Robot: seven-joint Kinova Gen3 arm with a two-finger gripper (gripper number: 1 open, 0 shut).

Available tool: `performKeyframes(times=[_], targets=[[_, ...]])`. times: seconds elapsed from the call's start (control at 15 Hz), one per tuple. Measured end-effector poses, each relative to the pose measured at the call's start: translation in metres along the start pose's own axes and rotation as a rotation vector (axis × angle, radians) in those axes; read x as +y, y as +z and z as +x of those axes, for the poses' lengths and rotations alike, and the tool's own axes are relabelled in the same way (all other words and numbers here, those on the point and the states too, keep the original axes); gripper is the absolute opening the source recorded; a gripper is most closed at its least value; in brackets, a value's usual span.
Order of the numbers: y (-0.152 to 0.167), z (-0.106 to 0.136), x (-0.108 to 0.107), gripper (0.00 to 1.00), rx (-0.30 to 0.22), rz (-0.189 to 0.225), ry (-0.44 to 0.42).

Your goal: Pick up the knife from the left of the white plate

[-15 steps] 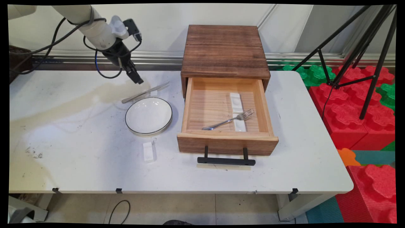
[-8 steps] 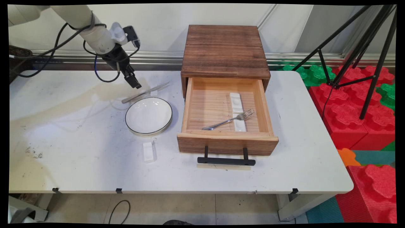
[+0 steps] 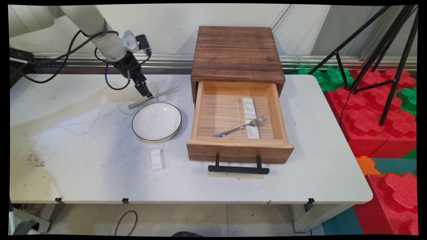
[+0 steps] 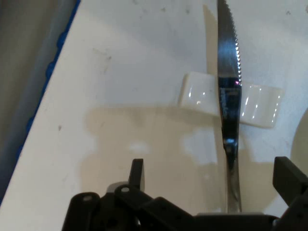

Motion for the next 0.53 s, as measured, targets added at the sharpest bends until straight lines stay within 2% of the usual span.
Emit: performKeyframes(times=[0.53], targets=[[0.026,0.006,-0.006,1.00,-0.004,-0.042,0.017]])
